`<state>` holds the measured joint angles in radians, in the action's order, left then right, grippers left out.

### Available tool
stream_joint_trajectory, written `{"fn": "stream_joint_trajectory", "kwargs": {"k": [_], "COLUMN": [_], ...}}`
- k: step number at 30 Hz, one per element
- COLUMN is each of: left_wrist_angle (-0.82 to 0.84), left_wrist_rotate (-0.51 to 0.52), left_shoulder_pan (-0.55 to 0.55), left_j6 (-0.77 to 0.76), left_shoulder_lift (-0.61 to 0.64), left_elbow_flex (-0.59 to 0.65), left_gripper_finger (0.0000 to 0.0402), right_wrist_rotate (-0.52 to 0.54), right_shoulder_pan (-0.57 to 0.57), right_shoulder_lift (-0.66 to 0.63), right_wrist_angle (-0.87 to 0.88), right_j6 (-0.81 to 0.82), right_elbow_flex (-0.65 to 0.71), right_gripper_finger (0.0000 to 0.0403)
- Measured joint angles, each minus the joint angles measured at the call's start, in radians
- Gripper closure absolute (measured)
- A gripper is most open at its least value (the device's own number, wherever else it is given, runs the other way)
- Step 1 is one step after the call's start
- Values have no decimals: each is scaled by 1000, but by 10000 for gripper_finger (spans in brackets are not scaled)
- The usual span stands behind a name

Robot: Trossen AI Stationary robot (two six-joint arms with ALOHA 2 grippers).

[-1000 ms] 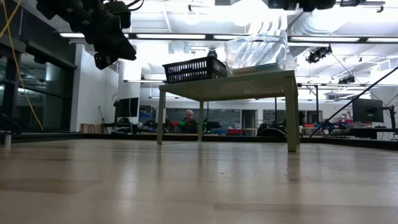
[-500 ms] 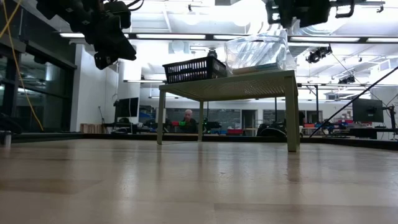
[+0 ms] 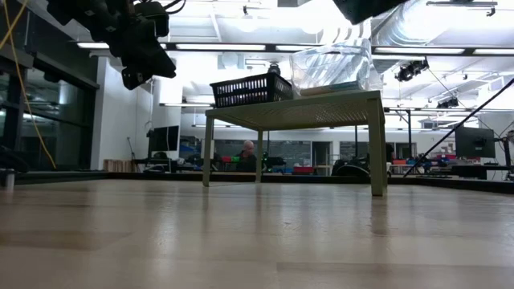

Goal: Pick & Place Office Desk Supplies
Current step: Return to Home Position

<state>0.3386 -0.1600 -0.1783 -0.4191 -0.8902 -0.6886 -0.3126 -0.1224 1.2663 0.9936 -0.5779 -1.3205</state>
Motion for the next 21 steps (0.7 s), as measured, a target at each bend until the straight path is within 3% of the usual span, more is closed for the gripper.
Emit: {"fn": "stream_joint_trajectory", "kwargs": {"k": [11, 21], "left_wrist_angle": [-6, -5], "left_wrist_rotate": [0, 0], "left_shoulder_pan": [0, 0], "left_j6": [0, 0], "left_shoulder_lift": [0, 0], "left_elbow_flex": [0, 0], "left_gripper_finger": [350, 350], "right_wrist_rotate": [365, 588], "right_shoulder_pan": [335, 424], "right_shoulder_lift": [57, 214], "right_wrist_angle": [-167, -412], "right_j6": [339, 529], "right_elbow_flex": [0, 0], "right_gripper_finger": [254, 254]}}
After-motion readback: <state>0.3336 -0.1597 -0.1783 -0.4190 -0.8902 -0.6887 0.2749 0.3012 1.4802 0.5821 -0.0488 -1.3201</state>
